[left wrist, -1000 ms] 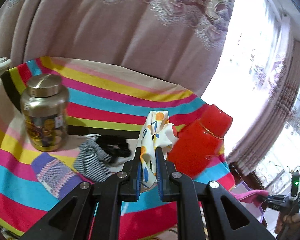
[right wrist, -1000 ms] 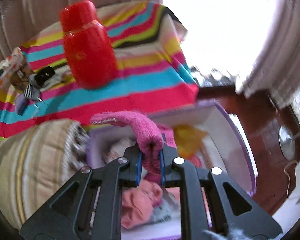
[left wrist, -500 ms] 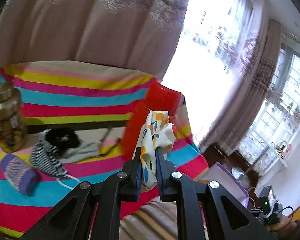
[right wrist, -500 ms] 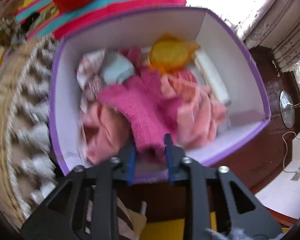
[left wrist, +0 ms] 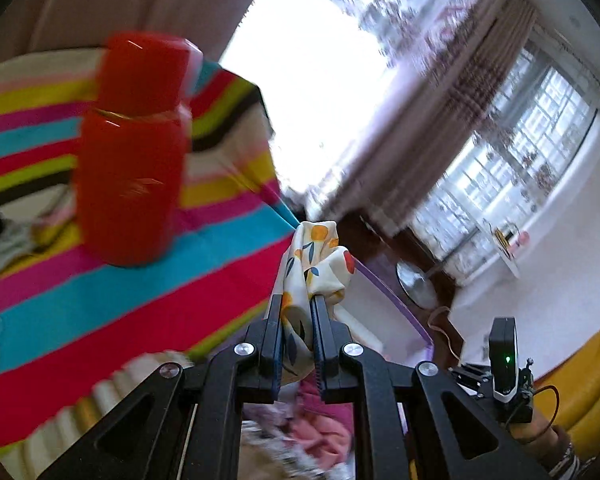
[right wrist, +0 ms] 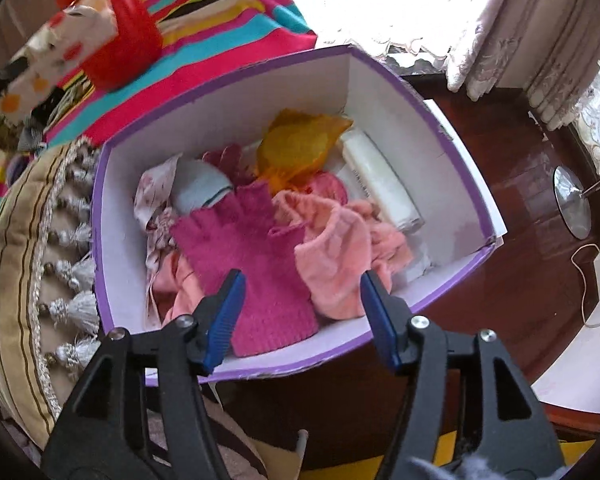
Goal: Organize soft objects
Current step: 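Lower the floral white cloth into the box and open the left tool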
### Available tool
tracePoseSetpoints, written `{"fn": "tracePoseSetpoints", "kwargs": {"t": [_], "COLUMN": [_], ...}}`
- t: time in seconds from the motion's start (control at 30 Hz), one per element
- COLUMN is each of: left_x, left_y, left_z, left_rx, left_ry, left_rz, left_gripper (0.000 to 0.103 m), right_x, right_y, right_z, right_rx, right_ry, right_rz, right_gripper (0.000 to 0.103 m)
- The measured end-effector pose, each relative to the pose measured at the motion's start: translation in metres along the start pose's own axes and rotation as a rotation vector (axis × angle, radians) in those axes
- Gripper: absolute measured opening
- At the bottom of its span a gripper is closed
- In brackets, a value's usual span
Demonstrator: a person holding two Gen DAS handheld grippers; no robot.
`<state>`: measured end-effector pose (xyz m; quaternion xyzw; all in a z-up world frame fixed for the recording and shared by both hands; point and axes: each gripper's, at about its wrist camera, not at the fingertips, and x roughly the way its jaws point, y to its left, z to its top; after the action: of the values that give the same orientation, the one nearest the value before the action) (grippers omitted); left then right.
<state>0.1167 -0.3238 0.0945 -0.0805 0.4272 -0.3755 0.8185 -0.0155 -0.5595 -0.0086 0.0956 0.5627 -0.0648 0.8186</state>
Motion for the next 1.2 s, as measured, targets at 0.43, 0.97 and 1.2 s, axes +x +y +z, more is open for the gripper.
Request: {"fn": "tracePoseSetpoints", "kwargs": {"t": [0.43, 0.97, 1.2], "left_x": [0.078, 0.062, 0.039], "left_y": [-0.079, -0.045, -0.017], "left_z": [0.007, 0.005, 0.002], "left_rx": [0.083, 0.038, 0.011], "left_ry": [0.127, 0.115, 0.084], "left_rz": [-0.112, -0.056, -0.007], "left_gripper": [0.031, 0.044, 0.044], "right_x": [0.006, 0.007, 0.007], "right_y": [-0.020, -0.004, 0.031], "right_z": [0.000, 0.009, 0.022], "right_rx": [0.040, 0.014, -0.047], "right_ry": [-0.015, -0.022, -0.034], "right_rz": [-0.004, 0.011, 0.046], "right_gripper": [0.064, 0.065, 0.066]}}
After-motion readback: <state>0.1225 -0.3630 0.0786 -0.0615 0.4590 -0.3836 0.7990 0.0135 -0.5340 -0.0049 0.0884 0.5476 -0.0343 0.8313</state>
